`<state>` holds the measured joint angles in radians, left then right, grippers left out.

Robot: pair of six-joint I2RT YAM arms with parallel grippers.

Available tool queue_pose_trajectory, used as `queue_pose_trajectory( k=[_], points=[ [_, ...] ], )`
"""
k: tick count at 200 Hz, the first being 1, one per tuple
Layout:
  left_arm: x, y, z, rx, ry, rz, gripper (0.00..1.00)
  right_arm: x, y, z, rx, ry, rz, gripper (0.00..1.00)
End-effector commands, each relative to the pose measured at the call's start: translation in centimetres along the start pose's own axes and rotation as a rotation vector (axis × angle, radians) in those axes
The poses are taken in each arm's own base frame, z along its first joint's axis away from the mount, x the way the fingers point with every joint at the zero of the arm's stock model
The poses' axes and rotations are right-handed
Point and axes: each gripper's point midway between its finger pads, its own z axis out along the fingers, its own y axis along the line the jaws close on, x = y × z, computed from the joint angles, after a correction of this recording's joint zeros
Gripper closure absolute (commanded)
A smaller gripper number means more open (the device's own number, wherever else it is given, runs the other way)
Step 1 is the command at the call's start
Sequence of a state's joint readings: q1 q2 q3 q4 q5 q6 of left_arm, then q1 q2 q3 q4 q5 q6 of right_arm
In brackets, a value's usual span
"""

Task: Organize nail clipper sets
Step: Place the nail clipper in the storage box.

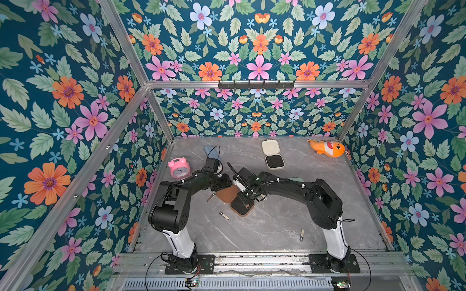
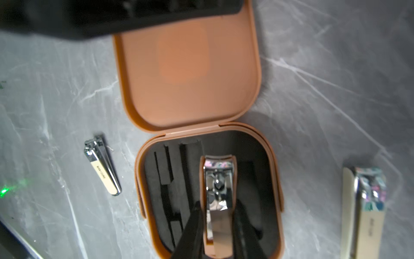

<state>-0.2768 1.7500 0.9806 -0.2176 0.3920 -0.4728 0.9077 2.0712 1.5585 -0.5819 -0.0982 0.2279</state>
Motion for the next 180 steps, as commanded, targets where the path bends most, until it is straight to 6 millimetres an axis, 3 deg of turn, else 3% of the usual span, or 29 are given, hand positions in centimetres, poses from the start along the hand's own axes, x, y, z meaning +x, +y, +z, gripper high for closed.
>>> queue_pose_trajectory(
  k=[1, 62, 111, 180],
  points=[
    [-0.1, 0.3, 0.1, -0.010, -0.001, 0.007, 0.46, -0.4, 0.6, 0.2, -0.027, -0.017, -0.081, 0.90],
    [0.1, 0.7, 0.6, -0.017, 0.014, 0.004, 0.47, 1.1, 2.2, 1.1, -0.044, 0.017, -0.125, 0.89],
    [0.5, 1.0, 0.8, -0.024, 0.023, 0.001, 0.49, 2.7, 2.1, 1.7, -0.035, 0.080, -0.028, 0.91],
    [1.2, 1.2, 0.9, -0.016, 0.027, -0.011, 0.49, 3.0, 2.5, 0.4, -0.018, 0.101, 0.094, 0.93]
  ],
)
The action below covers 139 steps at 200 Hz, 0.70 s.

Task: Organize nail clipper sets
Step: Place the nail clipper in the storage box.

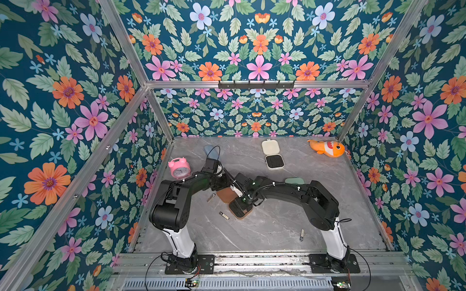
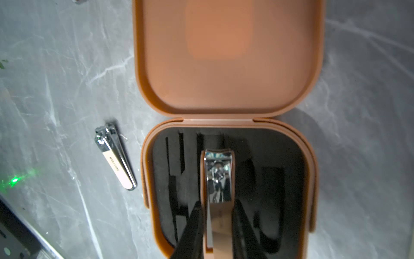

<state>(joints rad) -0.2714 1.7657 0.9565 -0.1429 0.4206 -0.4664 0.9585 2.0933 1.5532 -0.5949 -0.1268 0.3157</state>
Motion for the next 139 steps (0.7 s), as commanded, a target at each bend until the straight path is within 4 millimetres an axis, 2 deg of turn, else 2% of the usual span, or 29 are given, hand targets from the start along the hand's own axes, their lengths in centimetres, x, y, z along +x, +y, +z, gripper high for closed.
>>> queue_pose_trajectory(
  k=[1, 49, 139],
  points=[
    [1.5, 1.4, 0.2, -0.055, 0.046, -0.026, 0.49, 1.1, 0.1, -0.7, 0.012, 0.043, 0.051, 0.93],
    [1.8, 1.5, 0.2, -0.054, 0.048, -0.029, 0.49, 0.8, 0.3, -0.3, 0.023, 0.058, 0.053, 0.93],
    [1.9, 1.5, 0.1, -0.050, 0.046, -0.028, 0.49, 4.2, -1.4, 2.0, 0.104, 0.131, 0.088, 0.93]
  ],
)
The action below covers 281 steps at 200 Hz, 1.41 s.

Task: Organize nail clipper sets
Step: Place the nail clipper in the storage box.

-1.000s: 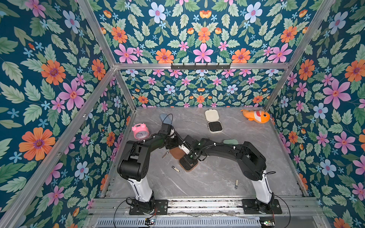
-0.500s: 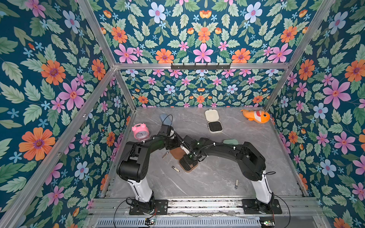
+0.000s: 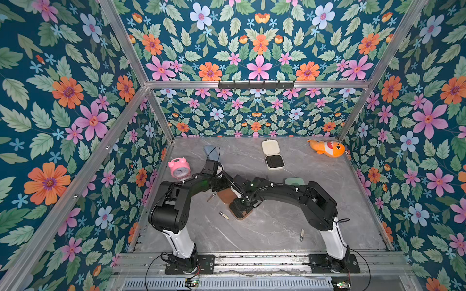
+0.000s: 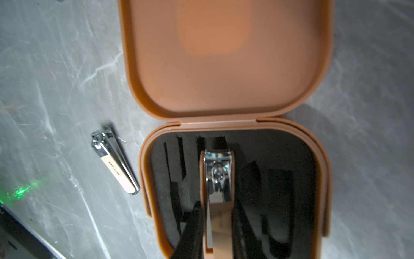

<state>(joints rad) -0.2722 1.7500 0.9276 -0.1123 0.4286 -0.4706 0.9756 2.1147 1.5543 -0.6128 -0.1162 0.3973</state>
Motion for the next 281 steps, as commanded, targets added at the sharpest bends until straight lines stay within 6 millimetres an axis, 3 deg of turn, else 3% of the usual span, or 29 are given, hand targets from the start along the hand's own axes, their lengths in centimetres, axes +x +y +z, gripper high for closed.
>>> queue_pose_trajectory(
  k=[1, 106, 167, 195, 223, 281],
  points=[
    [1.6, 1.5, 0.1, -0.064, 0.056, -0.031, 0.49, 3.0, -1.7, 1.3, 0.089, 0.094, 0.017, 0.93],
    [1.7, 1.6, 0.3, -0.061, 0.063, -0.033, 0.50, 4.3, -0.8, 4.0, 0.073, 0.147, -0.038, 0.93],
    [2.2, 1.8, 0.4, -0.062, 0.069, -0.034, 0.50, 5.5, -1.5, 5.1, 0.102, 0.182, 0.006, 0.92],
    [2.1, 1.7, 0.2, -0.059, 0.063, -0.034, 0.50, 5.5, -1.9, 4.5, 0.122, 0.161, 0.046, 0.86],
    [1.8, 1.3, -0.3, -0.051, 0.053, -0.032, 0.50, 4.3, -1.5, 2.9, 0.122, 0.109, 0.067, 0.78],
    [-0.4, -1.5, -2.5, 0.018, 0.001, -0.020, 0.49, 1.3, -0.5, -0.1, 0.118, 0.019, 0.073, 0.61]
  ],
)
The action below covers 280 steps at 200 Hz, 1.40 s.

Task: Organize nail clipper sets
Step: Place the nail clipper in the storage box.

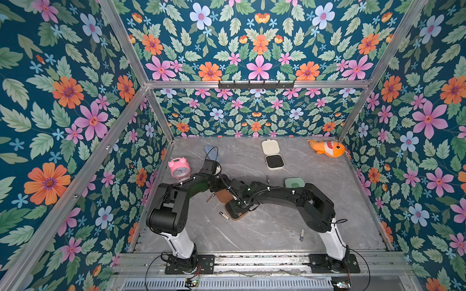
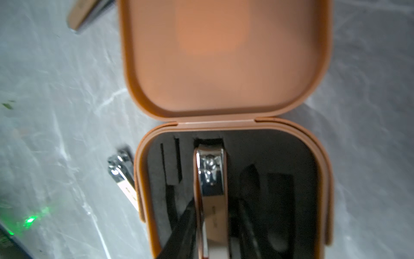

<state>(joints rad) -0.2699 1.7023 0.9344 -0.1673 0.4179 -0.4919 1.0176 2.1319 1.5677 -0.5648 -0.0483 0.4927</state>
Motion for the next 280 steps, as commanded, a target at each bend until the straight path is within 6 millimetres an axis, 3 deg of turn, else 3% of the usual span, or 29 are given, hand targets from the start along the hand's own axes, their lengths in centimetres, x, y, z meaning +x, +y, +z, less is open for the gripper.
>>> queue_pose_trajectory(
  k=[1, 45, 103, 178, 280],
  points=[
    [-0.3, -1.2, -1.2, 0.029, 0.007, 0.004, 0.49, 1.9, -1.8, -0.8, 0.091, 0.076, 0.018, 0.61],
    [-1.8, -2.8, -3.4, 0.044, -0.042, 0.022, 0.47, 0.1, -1.0, -2.7, 0.065, 0.019, 0.017, 0.48],
    [-1.1, -1.7, -3.4, 0.016, -0.026, 0.013, 0.47, 0.8, -0.2, -3.6, 0.004, 0.026, 0.002, 0.44],
    [0.1, -0.7, -3.2, 0.009, -0.009, 0.000, 0.47, 2.4, -0.2, -3.0, -0.026, 0.078, -0.022, 0.64],
    [0.6, -0.4, -2.6, 0.011, 0.009, -0.005, 0.48, 3.6, -1.2, -1.6, 0.012, 0.125, -0.019, 0.82]
  ],
)
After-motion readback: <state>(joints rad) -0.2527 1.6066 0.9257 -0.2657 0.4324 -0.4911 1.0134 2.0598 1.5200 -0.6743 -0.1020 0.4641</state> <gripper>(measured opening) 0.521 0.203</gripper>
